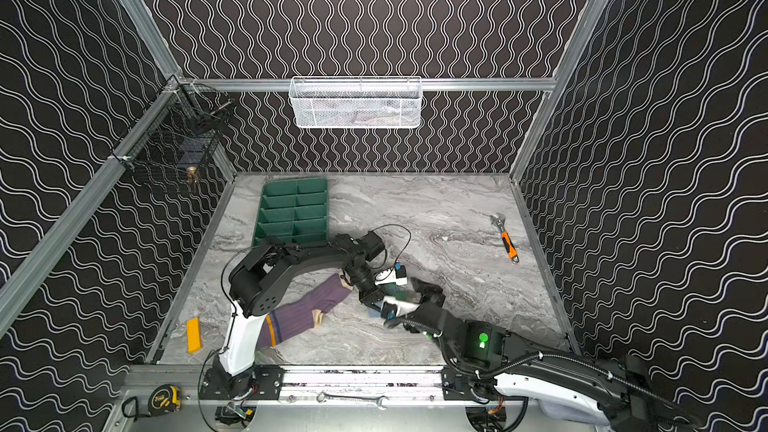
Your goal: Roll the socks
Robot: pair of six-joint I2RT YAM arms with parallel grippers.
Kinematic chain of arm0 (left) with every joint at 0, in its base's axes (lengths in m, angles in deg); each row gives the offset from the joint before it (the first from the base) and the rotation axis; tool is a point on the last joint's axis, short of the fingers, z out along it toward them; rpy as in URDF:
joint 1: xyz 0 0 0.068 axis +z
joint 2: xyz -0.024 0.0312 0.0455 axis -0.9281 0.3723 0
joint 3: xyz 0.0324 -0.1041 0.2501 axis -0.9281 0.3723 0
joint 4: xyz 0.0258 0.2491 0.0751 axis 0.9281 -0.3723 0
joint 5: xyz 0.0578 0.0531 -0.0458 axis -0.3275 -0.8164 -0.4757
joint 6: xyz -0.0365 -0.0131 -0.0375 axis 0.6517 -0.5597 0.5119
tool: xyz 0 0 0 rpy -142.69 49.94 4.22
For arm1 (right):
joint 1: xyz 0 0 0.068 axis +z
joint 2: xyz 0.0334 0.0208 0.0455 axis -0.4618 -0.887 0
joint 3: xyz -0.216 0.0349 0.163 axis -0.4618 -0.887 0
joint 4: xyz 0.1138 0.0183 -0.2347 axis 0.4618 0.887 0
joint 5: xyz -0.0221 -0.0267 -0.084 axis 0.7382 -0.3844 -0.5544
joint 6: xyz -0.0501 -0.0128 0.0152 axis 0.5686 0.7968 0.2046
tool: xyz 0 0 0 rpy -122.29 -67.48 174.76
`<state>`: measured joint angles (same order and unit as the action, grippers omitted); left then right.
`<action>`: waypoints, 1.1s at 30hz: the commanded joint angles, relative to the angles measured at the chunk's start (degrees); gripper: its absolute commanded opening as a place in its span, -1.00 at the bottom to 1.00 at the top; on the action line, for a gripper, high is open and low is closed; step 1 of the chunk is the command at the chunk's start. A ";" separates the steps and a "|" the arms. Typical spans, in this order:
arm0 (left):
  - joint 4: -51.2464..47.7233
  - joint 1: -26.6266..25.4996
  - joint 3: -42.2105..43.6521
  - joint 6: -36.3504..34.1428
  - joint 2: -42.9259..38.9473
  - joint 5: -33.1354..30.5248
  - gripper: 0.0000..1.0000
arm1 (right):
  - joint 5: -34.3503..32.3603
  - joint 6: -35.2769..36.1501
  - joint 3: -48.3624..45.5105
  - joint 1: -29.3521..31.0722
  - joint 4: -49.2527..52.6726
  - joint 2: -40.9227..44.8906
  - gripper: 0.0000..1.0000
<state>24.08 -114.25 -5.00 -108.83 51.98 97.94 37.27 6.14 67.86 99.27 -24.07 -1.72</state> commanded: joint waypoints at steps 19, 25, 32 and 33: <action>-7.66 0.05 0.91 0.85 4.07 -18.99 -1.00 | 12.40 12.08 1.35 -5.31 -21.56 -39.36 0.34; -7.13 0.05 0.73 0.93 3.66 -19.42 -1.00 | 17.16 4.63 2.95 -5.23 -10.64 -41.25 -0.31; -2.29 -0.02 2.75 1.91 -1.98 -22.59 -0.54 | 24.13 -4.31 6.14 -4.75 5.55 -41.59 -1.00; -1.69 -0.09 3.14 2.03 -3.14 -22.59 -0.47 | 24.95 -4.87 5.92 -4.71 6.17 -41.09 -1.00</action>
<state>21.48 -114.40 -3.27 -107.67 49.36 95.95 50.34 5.96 74.53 94.16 -32.92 -42.61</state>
